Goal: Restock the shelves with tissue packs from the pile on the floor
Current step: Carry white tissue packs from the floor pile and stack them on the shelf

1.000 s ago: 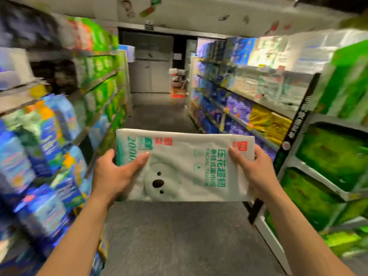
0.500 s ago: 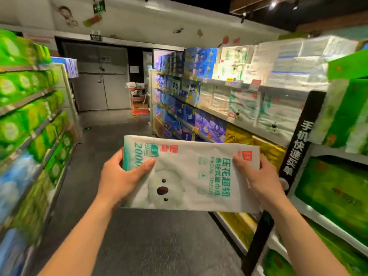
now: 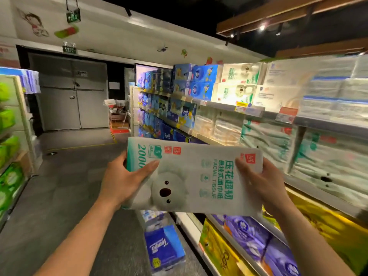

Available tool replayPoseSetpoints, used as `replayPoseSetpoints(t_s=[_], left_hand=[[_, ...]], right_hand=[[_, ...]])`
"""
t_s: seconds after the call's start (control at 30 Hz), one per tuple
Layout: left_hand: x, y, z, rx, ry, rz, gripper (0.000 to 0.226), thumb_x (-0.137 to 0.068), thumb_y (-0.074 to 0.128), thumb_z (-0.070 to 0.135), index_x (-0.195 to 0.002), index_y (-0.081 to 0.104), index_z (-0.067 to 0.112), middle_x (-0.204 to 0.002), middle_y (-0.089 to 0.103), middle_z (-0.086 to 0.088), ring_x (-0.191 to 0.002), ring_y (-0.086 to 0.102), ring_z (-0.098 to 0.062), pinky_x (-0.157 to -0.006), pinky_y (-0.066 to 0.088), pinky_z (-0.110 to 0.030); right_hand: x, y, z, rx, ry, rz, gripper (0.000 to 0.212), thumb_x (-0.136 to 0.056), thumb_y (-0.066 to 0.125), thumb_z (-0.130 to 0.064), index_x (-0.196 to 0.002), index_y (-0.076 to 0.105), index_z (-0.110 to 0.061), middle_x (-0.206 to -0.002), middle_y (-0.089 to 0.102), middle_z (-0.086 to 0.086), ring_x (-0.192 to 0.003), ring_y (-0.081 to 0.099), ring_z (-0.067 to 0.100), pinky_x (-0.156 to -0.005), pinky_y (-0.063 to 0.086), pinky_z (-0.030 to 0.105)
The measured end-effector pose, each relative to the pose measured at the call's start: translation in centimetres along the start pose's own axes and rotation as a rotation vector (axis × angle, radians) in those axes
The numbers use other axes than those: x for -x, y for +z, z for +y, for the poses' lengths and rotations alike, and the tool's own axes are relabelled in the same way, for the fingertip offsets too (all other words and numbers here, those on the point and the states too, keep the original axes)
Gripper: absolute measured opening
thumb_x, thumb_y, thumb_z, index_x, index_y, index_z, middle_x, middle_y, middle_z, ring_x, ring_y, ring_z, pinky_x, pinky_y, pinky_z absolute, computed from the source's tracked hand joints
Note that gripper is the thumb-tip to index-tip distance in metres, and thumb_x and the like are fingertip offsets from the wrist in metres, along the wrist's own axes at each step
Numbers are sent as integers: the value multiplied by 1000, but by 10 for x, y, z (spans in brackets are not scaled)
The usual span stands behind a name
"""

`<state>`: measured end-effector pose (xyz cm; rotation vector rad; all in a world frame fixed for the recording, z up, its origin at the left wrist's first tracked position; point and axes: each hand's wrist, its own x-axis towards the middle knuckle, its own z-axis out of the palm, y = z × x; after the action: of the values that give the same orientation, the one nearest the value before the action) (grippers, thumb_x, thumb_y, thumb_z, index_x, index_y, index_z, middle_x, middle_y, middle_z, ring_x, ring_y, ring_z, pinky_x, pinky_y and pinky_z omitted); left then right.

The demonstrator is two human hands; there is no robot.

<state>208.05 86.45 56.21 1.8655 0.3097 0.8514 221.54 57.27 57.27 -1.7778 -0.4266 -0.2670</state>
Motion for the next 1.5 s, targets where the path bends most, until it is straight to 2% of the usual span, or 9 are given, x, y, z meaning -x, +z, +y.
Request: replayPoseSetpoints(t_s=[0.1,0.4,0.57,0.77,0.87,0.97,1.17,1.33,1.5], left_hand=[[-106,18,-28,31,36,-51,56,-63,83,62,-107,66,32,-94,75,13,-80,72,-2,-65,61,-31],[-384,127,-56,121,150,-195,55,-62,84,63,-103,64,33,-93,75,8,-80,73,-7,-66,61,-33],[-507,209,-63,175,230,-178,34,-71,85,44,-95,65,30,-90,72,11,-81,70,-6,-66,56,-28],[-648,282,-56,244,313,-182,60,-58,83,68,-101,69,28,-95,74,11,-88,71,-7,-75,60,-35],[-710,315,-51,286,335,-184,67,-55,79,74,-102,69,28,-96,74,11,-89,71,-7,-79,60,-40],[-769,353,-41,346,363,-221,53,-66,83,59,-103,67,25,-97,73,11,-89,70,-6,-82,60,-41],[-880,454,-26,452,413,-374,56,-71,86,48,-112,59,21,-102,69,9,-90,66,-5,-79,55,-29],[-940,547,-43,402,421,-531,65,-67,90,44,-116,56,16,-101,71,5,-92,70,-12,-77,55,-30],[-969,588,-69,220,503,-615,82,-47,92,56,-114,52,32,-95,72,12,-89,69,-8,-82,58,-43]], right_hand=[[-81,41,14,17,12,77,22,-89,74,-37,-103,70,-20,-88,79,0,-75,77,16,-69,63,43],[-305,82,34,157,-68,350,32,-82,77,-49,-96,71,-21,-88,77,-7,-67,73,4,-54,55,22],[-422,87,46,209,-86,378,61,-69,70,-68,-102,66,-16,-95,75,1,-80,75,24,-72,64,47],[-557,83,38,197,-144,496,40,-75,81,-53,-93,71,-19,-90,76,0,-82,75,22,-76,63,44],[-617,83,31,239,-193,519,36,-76,81,-53,-89,69,-21,-87,75,-2,-78,73,16,-67,58,34],[-676,80,29,268,-235,577,37,-74,81,-53,-86,71,-20,-78,75,-8,-69,71,6,-58,54,25],[-777,58,50,325,-207,699,48,-70,82,-56,-97,72,-18,-93,77,-2,-82,72,17,-74,60,38],[-831,37,88,458,-62,729,37,-74,86,-45,-97,74,-17,-91,78,-2,-89,74,23,-87,60,52],[-843,37,124,657,116,649,52,-68,87,-50,-108,70,-20,-92,77,-4,-82,72,17,-64,56,35]])
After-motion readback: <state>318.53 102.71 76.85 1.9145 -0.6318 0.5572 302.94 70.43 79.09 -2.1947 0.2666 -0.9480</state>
